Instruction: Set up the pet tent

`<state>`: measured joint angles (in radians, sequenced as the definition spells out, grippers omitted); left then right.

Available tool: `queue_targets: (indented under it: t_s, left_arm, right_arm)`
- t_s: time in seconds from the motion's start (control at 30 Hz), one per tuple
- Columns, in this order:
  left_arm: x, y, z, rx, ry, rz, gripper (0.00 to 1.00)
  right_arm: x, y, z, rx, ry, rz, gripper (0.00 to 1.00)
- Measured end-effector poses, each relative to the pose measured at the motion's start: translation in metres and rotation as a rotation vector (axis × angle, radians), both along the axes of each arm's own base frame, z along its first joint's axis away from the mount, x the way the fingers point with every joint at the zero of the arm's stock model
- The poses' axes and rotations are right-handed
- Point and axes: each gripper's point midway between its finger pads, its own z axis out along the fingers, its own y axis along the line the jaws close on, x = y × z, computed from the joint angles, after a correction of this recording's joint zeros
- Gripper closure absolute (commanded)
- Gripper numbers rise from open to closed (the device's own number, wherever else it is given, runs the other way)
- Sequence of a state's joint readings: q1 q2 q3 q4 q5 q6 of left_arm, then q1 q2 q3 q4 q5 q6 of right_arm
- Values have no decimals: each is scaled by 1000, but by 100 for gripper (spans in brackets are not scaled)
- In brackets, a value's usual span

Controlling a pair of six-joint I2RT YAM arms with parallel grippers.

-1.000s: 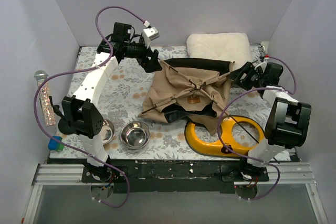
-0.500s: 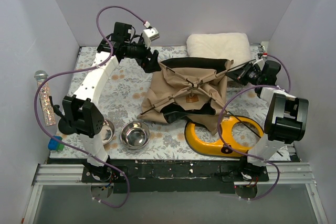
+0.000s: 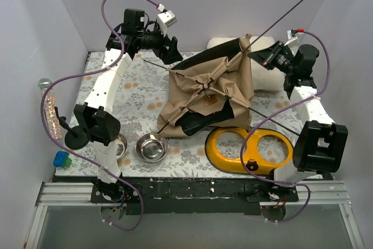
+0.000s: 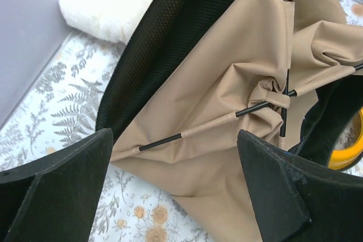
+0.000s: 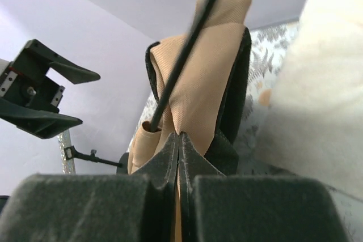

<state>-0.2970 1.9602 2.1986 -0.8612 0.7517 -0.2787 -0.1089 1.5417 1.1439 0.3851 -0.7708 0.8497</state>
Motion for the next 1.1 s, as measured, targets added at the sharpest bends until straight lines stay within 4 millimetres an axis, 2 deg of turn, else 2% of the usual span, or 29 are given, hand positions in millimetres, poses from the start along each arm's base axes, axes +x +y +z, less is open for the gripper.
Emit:
queue_targets:
  t_s: [0.27,0.43,0.6,0.73,0.9,1.0,1.1]
  left_arm:
    - [6,-6,39,-84,-68,20,10]
    - [10,-9,64,-143,-119,36,10]
    - [2,-8,88,-179,-173,34,11]
    - [-15,-3,95,-180,-186,33,11]
    - [-42,12,80,-137,-163,48,12]
    - [-61,25,54,-96,-107,65,13]
    - [-79,44,17,-53,-29,102,12]
  right_arm:
    - [8,1,81,-4,-176,-33,99]
    - [5,10,122,-1,-266,-26,99]
    - [-5,33,148,24,-305,26,99]
    - [-17,57,168,57,-324,82,99]
    - [-33,76,204,92,-375,127,99]
    - [-42,76,231,110,-425,128,99]
    - [-50,75,252,119,-469,124,99]
